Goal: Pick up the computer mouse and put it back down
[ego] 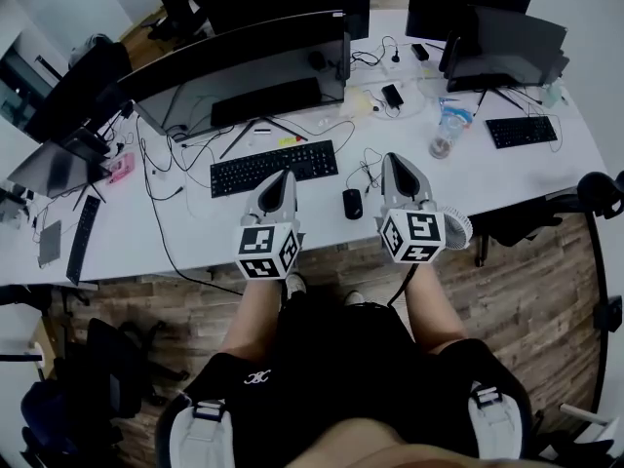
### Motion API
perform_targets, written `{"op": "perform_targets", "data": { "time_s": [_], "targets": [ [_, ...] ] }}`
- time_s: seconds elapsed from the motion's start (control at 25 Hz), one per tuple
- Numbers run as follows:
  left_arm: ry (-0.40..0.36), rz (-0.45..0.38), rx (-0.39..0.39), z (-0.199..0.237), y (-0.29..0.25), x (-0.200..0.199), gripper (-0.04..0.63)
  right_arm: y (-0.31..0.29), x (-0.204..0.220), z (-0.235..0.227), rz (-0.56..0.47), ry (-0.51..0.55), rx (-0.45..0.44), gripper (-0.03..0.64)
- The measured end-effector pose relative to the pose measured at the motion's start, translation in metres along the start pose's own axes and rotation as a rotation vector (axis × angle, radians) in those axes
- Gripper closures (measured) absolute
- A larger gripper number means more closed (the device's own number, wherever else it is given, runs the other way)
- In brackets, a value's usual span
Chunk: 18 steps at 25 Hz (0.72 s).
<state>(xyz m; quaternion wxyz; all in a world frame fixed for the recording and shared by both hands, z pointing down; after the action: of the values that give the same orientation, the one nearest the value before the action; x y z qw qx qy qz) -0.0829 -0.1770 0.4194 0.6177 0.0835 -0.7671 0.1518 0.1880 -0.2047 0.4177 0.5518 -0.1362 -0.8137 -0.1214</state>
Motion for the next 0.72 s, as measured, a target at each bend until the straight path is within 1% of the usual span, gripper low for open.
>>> {"op": "perform_targets", "data": {
  "time_s": [0.12, 0.24, 0.32, 0.44, 0.56, 0.72],
  "targets": [
    [-0.022, 0.004, 0.027, 0.007, -0.012, 0.002, 0.543, -0.013, 0.003, 0.002, -0.012, 0.003, 0.019, 0.612],
    [-0.044, 0.004, 0.046, 0.016, -0.021, 0.003, 0.543, -0.024, 0.008, 0.006, -0.034, 0.028, 0.033, 0.606],
    [-0.05, 0.002, 0.057, 0.022, -0.026, 0.002, 0.543, -0.031, 0.011, 0.009, -0.04, 0.039, 0.045, 0.509],
    [-0.051, -0.002, 0.067, 0.031, -0.033, 0.001, 0.543, -0.042, 0.02, 0.011, -0.013, 0.054, 0.061, 0.411],
    [-0.051, 0.002, 0.078, 0.039, -0.039, 0.003, 0.543, -0.052, 0.036, 0.013, 0.042, 0.067, 0.074, 0.375],
    [-0.05, 0.004, 0.086, 0.046, -0.043, 0.007, 0.543, -0.059, 0.064, 0.01, 0.118, 0.072, 0.116, 0.368]
  ]
}}
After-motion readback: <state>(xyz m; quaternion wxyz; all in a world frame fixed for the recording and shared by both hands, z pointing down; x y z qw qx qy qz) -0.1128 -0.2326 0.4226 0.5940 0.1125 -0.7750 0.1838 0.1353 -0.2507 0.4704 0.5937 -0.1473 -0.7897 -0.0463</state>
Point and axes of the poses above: the fingertips, and each gripper's own axes: y backward along the fingers, z to its left, x out of its underside, the point moved 10 cm from there along y, backward along the fingers, and after that the axes turned 15 degrees about -y, right-handed, at the moved point
